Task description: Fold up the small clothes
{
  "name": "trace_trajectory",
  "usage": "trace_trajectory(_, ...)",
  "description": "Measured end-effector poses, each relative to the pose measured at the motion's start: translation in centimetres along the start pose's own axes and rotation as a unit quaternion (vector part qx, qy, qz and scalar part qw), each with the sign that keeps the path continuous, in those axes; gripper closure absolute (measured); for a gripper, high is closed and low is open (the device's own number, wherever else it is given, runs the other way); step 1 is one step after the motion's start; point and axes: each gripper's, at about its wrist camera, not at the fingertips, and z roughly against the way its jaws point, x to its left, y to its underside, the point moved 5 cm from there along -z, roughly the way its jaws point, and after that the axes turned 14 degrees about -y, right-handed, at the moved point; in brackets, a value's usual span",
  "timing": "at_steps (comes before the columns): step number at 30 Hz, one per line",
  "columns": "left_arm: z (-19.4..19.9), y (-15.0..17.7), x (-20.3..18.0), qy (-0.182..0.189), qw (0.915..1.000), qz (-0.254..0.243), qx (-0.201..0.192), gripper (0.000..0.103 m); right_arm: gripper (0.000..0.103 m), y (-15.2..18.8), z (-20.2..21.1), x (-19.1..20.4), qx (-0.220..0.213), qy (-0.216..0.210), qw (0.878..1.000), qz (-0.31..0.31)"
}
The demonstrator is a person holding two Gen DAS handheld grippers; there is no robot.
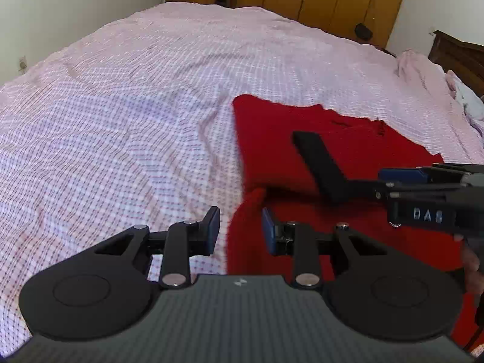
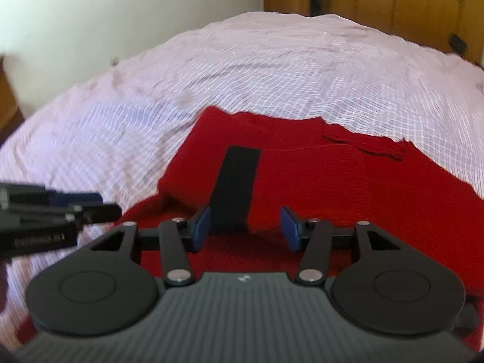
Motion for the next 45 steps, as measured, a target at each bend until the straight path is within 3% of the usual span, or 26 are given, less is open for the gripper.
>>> trace_trajectory(13, -0.5, 0.9, 1.5, -0.001, 0.9997, 0.023, 0.012, 0.068, 0.050, 1.2, -4.8, 2.7, 0.061, 0.066, 0.986, 0.142)
trace_trajectory(16, -0.2, 0.8, 1.6, -0.002, 0.9997, 0.023, 0.008, 0.068, 0.068, 1.1, -4.6, 2.5, 0.049, 0.062, 0.988, 0.131)
trace_trajectory(18, -0.1, 0.8, 1.6, -0.003, 0.9997, 0.023, 0.007, 0.068, 0.082, 0.8, -3.9, 2.3, 0.034, 0.048, 0.992, 0.111)
trace_trajectory(21, -0.1, 0.6, 1.3, -0.003, 0.9997, 0.024, 0.007, 0.068, 0.093, 0.0, -2.3, 1.8, 0.002, 0.035, 0.996, 0.077)
trace_trajectory(25, 0.0, 0.3, 0.3, 0.004, 0.9999, 0.015, 0.003, 0.068, 0.093, -1.1, 0.7, 0.2, -0.051, 0.037, 0.998, 0.016)
trace_trajectory(30, 0.3, -0.8, -1.5, 0.011, 0.9999, -0.003, -0.008, 0.068, 0.093, -1.7, 5.5, -3.1, -0.119, 0.057, 0.990, -0.051)
trace_trajectory(33, 0.5, -1.9, -2.6, 0.015, 0.9995, -0.017, -0.022, 0.068, 0.093, -1.8, 8.2, -5.9, -0.151, 0.079, 0.981, -0.097)
trace_trajectory(37, -0.2, -3.4, -4.0, 0.016, 0.9991, -0.028, -0.027, 0.068, 0.093, -0.4, 10.8, -10.9, -0.179, 0.127, 0.959, -0.180)
trace_trajectory(41, -1.7, -4.4, -5.2, 0.015, 0.9989, -0.035, -0.025, 0.068, 0.090, 2.3, 11.4, -16.4, -0.177, 0.138, 0.934, -0.278)
trace_trajectory(45, -3.9, -4.6, -6.0, 0.011, 0.9993, -0.035, -0.008, 0.068, 0.090, 5.1, 11.2, -20.1, -0.157, 0.163, 0.916, -0.331)
